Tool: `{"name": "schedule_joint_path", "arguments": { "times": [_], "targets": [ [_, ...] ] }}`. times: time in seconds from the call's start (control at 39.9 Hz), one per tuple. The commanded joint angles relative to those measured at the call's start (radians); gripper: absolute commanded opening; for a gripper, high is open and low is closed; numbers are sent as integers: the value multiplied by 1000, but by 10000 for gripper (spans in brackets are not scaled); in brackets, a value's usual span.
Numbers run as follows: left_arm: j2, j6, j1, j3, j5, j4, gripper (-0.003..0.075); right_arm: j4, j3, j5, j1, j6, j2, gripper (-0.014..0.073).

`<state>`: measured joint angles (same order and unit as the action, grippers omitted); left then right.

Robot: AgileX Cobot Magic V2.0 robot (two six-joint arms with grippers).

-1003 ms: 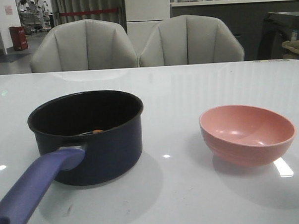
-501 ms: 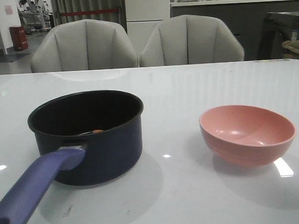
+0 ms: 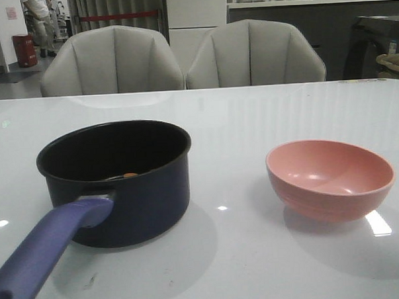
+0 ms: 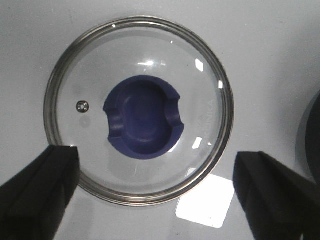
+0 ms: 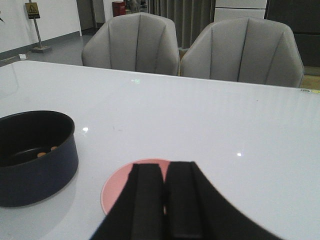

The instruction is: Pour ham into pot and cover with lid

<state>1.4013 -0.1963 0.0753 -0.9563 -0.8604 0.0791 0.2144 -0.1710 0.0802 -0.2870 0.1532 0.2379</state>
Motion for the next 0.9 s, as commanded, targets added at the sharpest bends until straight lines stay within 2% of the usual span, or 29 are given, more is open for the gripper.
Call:
{"name": "schedule_joint_path", "arguments": {
  "times": [0.0, 0.73, 0.88],
  "targets": [
    [39, -10, 1, -63, -1, 19, 661, -3, -27, -72, -1, 7, 9, 140],
    [303, -22, 9, -155, -13, 21, 659, -3, -27, -72, -1, 7, 9, 140],
    [333, -28, 9, -155, -13, 21, 625, -3, -27, -72, -1, 7, 9, 140]
  ]
}}
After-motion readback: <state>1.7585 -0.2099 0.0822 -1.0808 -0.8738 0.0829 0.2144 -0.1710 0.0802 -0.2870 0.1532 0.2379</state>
